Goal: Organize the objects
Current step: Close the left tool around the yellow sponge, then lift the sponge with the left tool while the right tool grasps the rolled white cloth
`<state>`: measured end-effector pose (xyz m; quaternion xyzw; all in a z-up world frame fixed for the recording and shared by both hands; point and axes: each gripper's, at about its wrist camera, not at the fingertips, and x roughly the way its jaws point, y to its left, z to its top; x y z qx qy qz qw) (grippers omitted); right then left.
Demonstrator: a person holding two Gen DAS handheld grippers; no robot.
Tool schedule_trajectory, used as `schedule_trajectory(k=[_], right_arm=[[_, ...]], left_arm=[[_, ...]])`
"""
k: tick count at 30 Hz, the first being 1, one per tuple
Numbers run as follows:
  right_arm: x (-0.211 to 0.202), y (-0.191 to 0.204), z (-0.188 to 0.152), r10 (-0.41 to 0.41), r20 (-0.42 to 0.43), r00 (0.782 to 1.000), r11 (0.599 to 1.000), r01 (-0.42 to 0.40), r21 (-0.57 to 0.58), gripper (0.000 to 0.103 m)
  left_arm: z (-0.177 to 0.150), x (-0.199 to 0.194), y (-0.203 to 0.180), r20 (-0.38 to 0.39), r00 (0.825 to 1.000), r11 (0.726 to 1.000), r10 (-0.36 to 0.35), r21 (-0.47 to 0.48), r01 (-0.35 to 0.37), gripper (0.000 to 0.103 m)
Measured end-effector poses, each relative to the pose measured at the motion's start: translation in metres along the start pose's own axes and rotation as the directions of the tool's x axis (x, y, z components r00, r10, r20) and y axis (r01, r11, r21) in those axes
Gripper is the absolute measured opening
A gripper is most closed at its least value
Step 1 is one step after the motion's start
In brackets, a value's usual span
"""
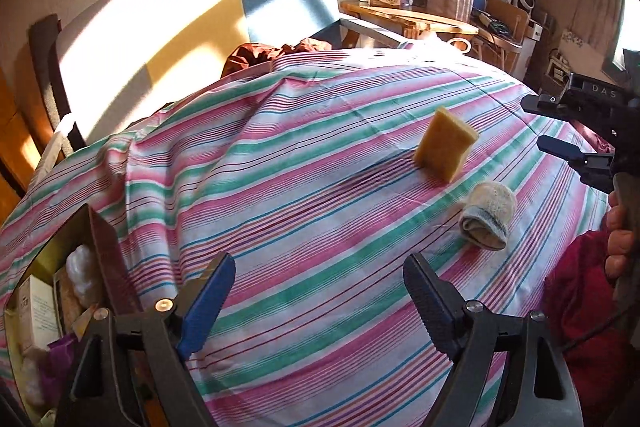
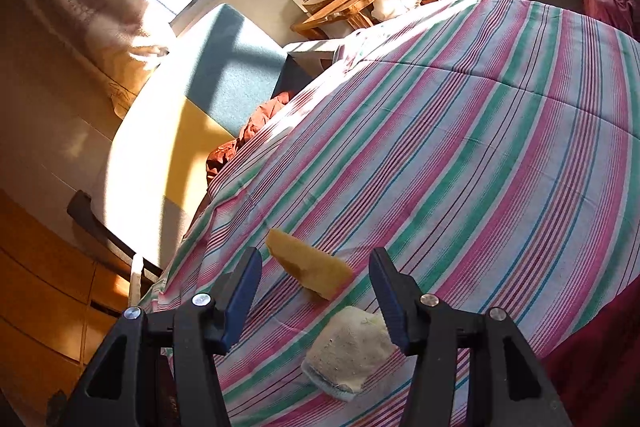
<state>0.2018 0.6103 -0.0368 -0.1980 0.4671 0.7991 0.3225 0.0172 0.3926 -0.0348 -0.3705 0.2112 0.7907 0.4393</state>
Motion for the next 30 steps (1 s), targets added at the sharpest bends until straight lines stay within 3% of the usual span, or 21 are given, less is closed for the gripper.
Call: schedule_trajectory(k=[5,11,16,22,24,26,30], right_arm=[[-0.004,-0.007,0.003,0.049,0.018,0.999,0.998,-0.05,0.043,0.057],[-0.009,-0.02,0.005,0.119,0.042,0.992,0.986,-0.123,0.116,0.064],[-0.007,-0.023,0.006,0.158,0.036,0.987,0.978,-0.161,0.136,0.064],[-0.005,-0.023,0.005,0.173,0.025,0.985,0.975,-0.174,0.141,0.064],[-0.004,-0.023,0.005,0.169,0.022,0.985,0.976,-0.17,0.138,0.064],[-0.004,-0.023,0.005,0.165,0.023,0.986,0.976,-0.166,0.138,0.064],[0.002,-0.018,0.004,0.135,-0.014,0.991,0.984,-0.132,0.116,0.064]], left_arm=[[0.035,0.036,-0.027,-0.048,0.992,0.993,-0.117,-0.029,0.116,0.09],[0.075,0.068,-0.071,-0.01,0.989,0.985,-0.148,0.086,0.148,0.102],[0.093,0.101,-0.103,-0.032,0.988,0.96,-0.149,0.237,0.152,0.103],[0.108,0.14,-0.111,-0.071,0.984,0.95,-0.164,0.258,0.177,0.102],[0.107,0.149,-0.109,-0.088,0.98,0.95,-0.181,0.243,0.197,0.083],[0.104,0.144,-0.103,-0.092,0.966,0.947,-0.241,0.195,0.255,0.062],[0.091,0.112,-0.092,-0.027,0.968,0.954,-0.249,0.168,0.25,0.056]])
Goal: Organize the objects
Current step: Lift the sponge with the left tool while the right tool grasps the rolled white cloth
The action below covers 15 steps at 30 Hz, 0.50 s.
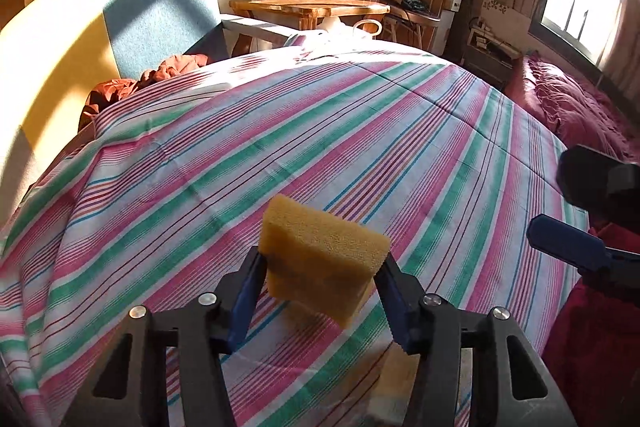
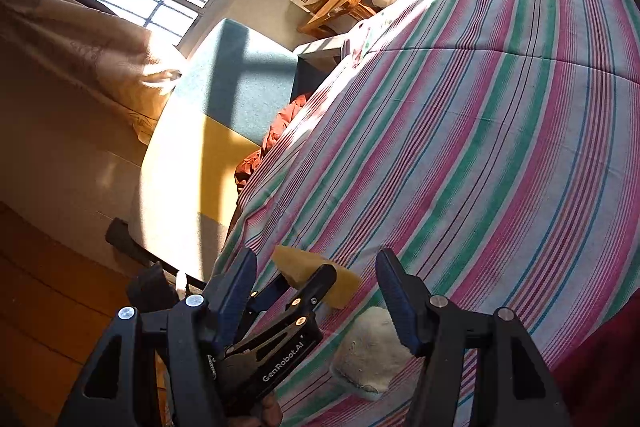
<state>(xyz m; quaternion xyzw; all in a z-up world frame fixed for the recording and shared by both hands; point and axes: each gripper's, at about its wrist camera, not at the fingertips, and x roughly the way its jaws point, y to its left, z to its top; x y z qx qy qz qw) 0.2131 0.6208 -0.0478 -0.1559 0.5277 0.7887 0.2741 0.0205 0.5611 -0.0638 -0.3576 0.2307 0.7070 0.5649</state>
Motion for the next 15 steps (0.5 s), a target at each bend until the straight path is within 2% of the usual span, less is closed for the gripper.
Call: schedule_trajectory(k=[3,6,11,15], right_arm=[[0.009,0.005,-0.003,-0.047,-0.036,0.998,0.998,0.046,-0.035,0.064],[0.025,0.009,-0.009,-0.124,-0.101,0.987,0.99,0.116,-0.081,0.064],[0.051,0.013,-0.02,-0.275,-0.191,0.942,0.954,0.243,-0.175,0.064],[0.065,0.012,-0.027,-0.347,-0.235,0.908,0.928,0.296,-0.225,0.064]], left_arm=[[-0.018,-0.027,0.009,0.025,0.999,0.999,0.038,-0.03,-0.038,0.055],[-0.04,-0.053,0.024,0.025,0.997,0.992,0.072,-0.102,-0.069,0.055],[-0.074,-0.096,0.044,0.041,0.992,0.976,0.116,-0.191,-0.106,0.055],[-0.094,-0.132,0.054,0.076,0.987,0.965,0.144,-0.232,-0.123,0.055]])
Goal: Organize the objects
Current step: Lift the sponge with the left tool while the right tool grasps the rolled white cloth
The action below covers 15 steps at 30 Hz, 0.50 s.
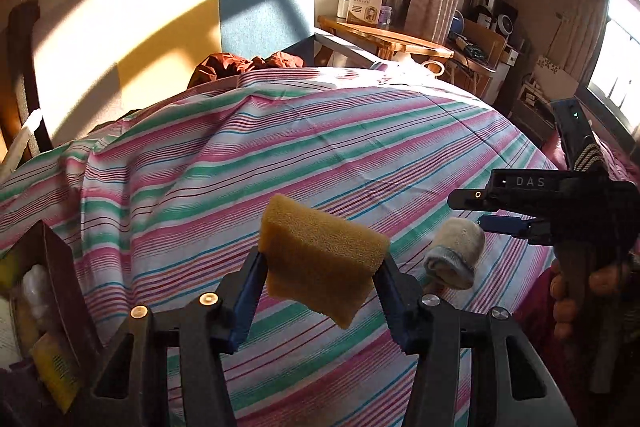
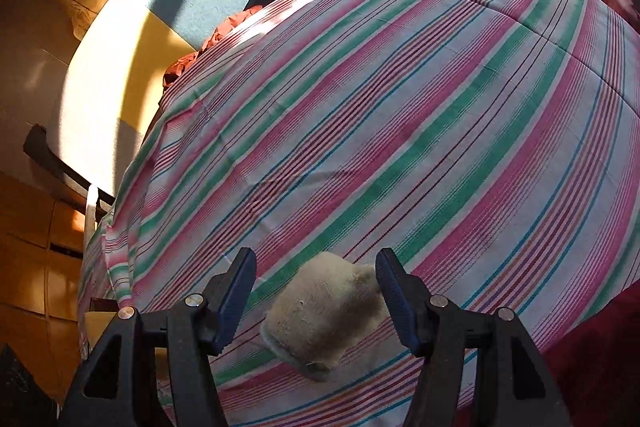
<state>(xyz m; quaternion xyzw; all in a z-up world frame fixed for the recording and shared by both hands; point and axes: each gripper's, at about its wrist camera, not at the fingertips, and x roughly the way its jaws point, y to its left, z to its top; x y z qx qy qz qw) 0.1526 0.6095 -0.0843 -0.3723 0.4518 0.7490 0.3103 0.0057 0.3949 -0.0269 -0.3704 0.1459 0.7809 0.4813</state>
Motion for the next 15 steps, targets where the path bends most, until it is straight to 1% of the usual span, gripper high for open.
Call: schedule_trajectory(k=[3,9,10,11,15], right_arm=[[0.005,0.005,-0.003,-0.044,-0.016,0.999,0.999,0.043,-0.032,0.07],[0.014,0.006,-0.006,-0.12,-0.051,0.991,0.991,0.117,-0.056,0.071],[0.014,0.006,-0.007,-0.134,-0.047,0.99,0.989,0.131,-0.062,0.072],[0.014,0.007,-0.007,-0.148,-0.048,0.988,0.987,0.145,-0.069,0.075],[0.022,0.012,-0.011,-0.166,-0.087,0.982,0.982,0.156,-0.109,0.076]], left_arm=[[-0.007,-0.024,0.01,0.032,0.999,1.0,0.009,-0.03,-0.008,0.055],[-0.021,-0.058,0.025,0.074,0.997,0.998,0.035,-0.062,-0.03,0.055],[-0.023,-0.064,0.028,0.079,0.996,0.997,0.035,-0.071,-0.03,0.055],[-0.026,-0.069,0.031,0.084,0.996,0.996,0.039,-0.079,-0.033,0.055],[-0.038,-0.088,0.044,0.101,0.993,0.993,0.053,-0.108,-0.042,0.055]])
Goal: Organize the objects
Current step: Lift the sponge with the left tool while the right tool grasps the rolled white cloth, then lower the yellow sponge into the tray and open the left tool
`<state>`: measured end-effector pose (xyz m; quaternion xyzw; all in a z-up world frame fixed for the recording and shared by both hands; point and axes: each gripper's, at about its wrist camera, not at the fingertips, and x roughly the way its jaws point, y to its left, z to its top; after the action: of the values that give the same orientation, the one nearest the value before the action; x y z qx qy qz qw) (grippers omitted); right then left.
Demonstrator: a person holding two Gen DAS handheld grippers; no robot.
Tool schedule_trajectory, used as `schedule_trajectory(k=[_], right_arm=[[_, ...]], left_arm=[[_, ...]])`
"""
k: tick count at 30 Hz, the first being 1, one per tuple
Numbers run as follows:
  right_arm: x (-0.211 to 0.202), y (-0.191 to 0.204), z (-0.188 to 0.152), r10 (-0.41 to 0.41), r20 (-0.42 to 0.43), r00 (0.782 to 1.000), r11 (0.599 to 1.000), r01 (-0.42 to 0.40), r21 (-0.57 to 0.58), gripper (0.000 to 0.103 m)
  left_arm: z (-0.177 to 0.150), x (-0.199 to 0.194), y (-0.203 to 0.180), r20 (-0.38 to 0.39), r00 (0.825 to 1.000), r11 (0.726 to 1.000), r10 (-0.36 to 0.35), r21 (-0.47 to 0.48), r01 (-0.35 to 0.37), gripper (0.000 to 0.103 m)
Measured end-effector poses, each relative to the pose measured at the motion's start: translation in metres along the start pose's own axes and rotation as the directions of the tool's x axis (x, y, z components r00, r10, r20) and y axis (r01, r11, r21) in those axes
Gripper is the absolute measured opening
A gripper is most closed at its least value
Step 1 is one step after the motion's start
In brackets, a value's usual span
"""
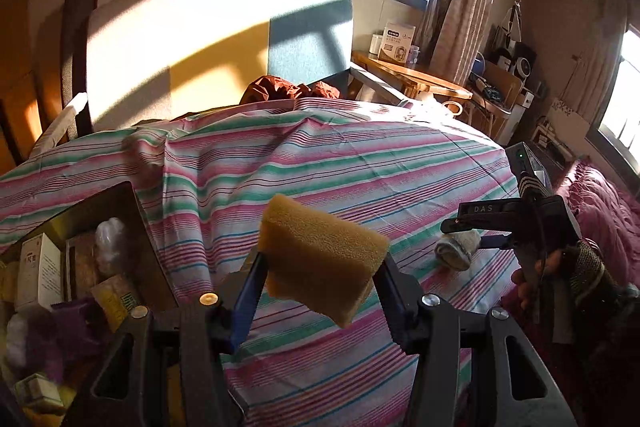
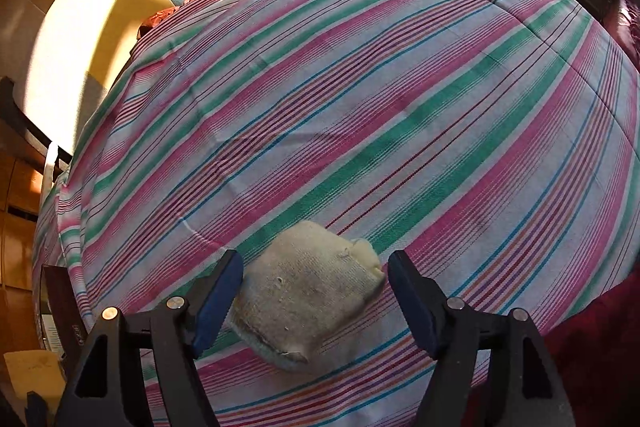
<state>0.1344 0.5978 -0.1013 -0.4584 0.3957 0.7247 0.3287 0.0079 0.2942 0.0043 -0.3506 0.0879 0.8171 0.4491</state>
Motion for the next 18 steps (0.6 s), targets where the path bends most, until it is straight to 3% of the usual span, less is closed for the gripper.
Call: schedule_trajectory(k=[4,11,14,18], right_arm=[[0.003,0.016,-0.004,-0.049,0.0,0.999,0.993,0.048,-0.104,0.07],[0.005,0.047,-0.014,-0.037,0.013,0.999,0.959,0.039,-0.28,0.065],[0.009,0.06,-0.017,-0.04,0.01,0.999,0.944,0.041,-0.326,0.066],[0.009,0.056,-0.017,-0.026,-0.007,1.0,0.951,0.022,-0.308,0.066]], left_arm=[[-0.012,-0.019,0.018,0.017,0.999,0.999,0.028,-0.028,-0.027,0.055],[-0.038,-0.067,0.079,0.044,0.991,0.98,0.127,-0.161,-0.119,0.055],[-0.056,-0.091,0.112,0.036,0.979,0.956,0.202,-0.226,-0.189,0.055],[-0.087,-0.126,0.159,0.01,0.954,0.902,0.3,-0.33,-0.28,0.055]])
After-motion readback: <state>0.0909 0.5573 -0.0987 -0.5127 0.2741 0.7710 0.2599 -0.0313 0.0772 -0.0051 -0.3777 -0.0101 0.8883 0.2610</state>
